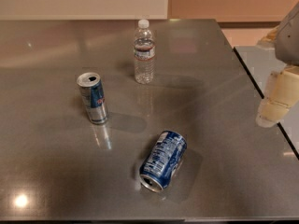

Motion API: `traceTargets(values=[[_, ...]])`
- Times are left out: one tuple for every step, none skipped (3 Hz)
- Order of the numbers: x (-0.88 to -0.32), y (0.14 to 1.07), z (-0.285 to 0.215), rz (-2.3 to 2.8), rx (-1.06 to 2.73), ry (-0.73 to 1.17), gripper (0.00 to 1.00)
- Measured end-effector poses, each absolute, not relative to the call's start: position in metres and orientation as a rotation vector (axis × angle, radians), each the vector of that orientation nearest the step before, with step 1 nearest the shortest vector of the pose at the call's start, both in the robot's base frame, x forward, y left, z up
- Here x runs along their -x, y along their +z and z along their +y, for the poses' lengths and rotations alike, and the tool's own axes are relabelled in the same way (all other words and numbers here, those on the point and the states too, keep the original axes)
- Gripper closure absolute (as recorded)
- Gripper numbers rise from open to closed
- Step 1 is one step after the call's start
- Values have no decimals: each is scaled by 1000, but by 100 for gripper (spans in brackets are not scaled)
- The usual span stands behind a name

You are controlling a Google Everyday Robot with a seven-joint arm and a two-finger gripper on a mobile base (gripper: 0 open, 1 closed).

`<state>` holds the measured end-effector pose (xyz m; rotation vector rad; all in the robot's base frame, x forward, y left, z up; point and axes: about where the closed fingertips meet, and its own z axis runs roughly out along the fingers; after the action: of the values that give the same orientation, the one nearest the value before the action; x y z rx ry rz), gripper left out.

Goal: Place pepsi can upright

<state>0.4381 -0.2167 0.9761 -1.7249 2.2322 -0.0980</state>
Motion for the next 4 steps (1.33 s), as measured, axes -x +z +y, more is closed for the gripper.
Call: traceTargets(values=[[-438,976,-217,2232,1725,-98,0],[-438,976,-217,2232,1725,-98,0],[-438,980,-194,2105,1830,-68,0],[-436,982,-152,1888,1999,-26,0]])
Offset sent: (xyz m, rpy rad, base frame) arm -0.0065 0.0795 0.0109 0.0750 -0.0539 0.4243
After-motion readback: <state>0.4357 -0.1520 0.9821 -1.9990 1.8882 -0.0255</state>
